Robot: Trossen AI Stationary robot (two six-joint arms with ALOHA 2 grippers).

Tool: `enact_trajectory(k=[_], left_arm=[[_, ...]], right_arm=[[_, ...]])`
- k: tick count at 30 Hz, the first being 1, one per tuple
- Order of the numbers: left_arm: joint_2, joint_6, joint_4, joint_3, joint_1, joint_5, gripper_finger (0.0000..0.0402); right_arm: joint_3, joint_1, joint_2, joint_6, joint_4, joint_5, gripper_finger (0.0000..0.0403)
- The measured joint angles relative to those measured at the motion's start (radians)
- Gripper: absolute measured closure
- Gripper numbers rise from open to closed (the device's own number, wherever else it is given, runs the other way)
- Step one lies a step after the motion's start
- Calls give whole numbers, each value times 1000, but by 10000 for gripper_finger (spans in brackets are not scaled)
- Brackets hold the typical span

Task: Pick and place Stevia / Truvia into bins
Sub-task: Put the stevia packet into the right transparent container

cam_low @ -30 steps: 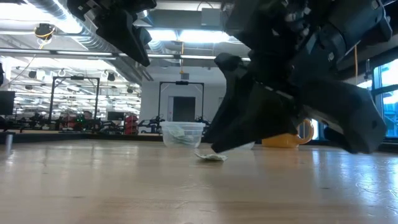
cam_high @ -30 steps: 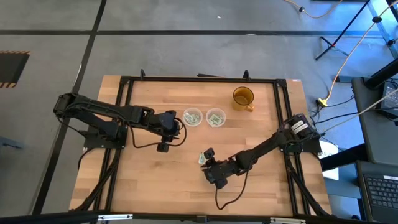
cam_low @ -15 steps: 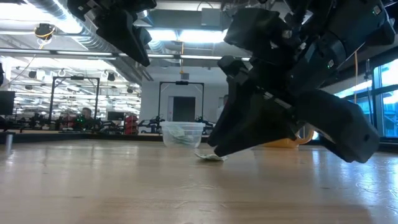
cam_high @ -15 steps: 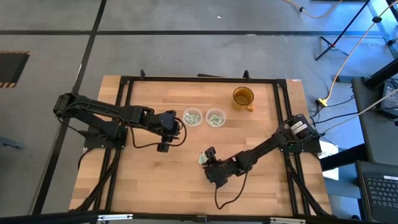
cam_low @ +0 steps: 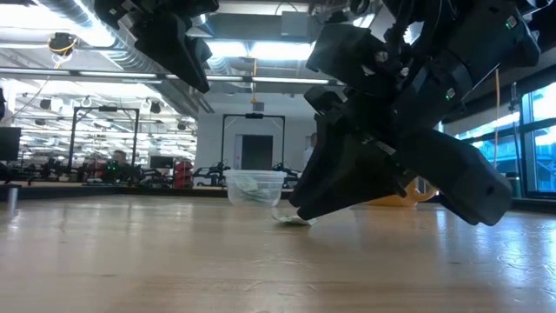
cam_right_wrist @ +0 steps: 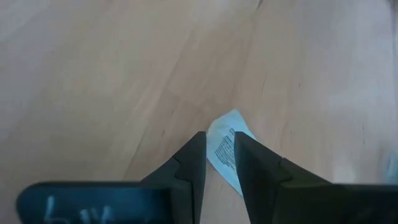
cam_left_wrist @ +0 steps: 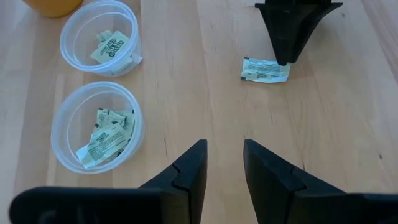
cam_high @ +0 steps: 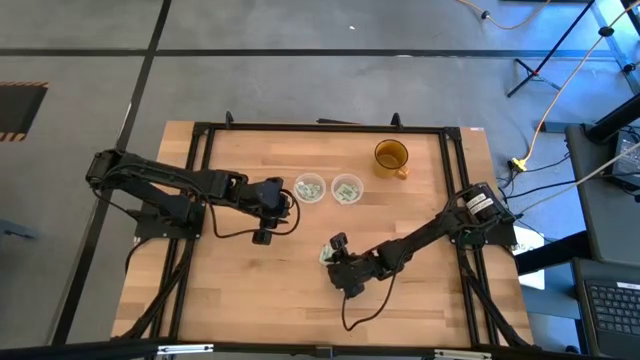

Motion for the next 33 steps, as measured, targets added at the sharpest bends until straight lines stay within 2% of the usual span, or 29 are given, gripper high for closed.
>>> enact_trajectory(k=[16,22,26,33], left_arm=[[0,0,0,0,0,-36,303],[0,0,4,0,0,-36,300],[0,0,5,0,0,-36,301],[0,0,19,0,0,-36,302]], right_arm=[[0,0,23,21,39,-9,315],[5,2,59,-1,34,54,315],[6,1,67,8,24,60,315],[7,-17,67,132,-42,35,328]])
